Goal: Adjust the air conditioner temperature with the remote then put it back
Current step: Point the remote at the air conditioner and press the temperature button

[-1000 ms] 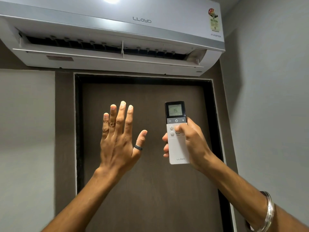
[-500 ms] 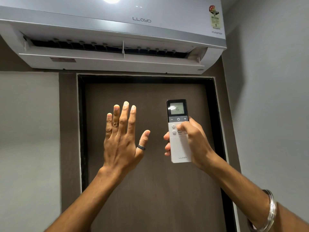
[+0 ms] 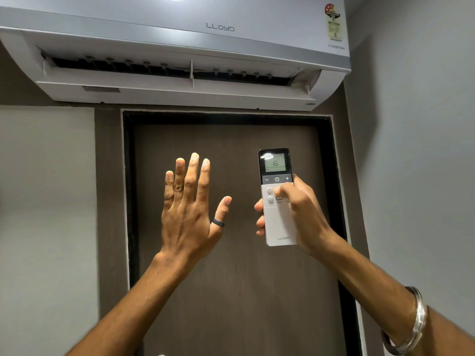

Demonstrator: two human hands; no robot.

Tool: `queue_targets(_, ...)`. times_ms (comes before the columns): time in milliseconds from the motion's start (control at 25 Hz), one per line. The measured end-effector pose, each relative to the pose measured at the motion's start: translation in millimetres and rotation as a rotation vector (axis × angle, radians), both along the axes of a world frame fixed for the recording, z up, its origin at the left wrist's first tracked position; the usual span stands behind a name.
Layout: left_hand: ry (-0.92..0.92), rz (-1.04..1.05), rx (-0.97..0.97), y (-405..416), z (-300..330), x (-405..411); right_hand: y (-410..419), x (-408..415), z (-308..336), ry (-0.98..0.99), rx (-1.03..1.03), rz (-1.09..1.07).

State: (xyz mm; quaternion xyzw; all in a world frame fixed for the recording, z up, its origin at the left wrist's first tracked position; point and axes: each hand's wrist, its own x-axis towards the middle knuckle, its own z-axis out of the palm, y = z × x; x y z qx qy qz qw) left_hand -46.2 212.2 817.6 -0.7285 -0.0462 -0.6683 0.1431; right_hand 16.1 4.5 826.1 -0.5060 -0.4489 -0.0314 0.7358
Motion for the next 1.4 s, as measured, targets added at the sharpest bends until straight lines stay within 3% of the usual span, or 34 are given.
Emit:
queue_targets(920,0.017,-0.018,-0.009,-4.6,-3.2,-9.5,-4.0,-9.1,-2.4,-0.019,-0.009,-0.031)
queue_targets(1120,0.020,-0.005,-0.006,-3.3,-5.1,-12.3,-3.1,-11.1,-3.4,0.077,-0.027,-0.005)
queue_targets(1400,0.007,0.011,0.005,-4.3,-4.0,-15.5,-4.2,-17.4,-1.6,0.038,-0.029,-0.131)
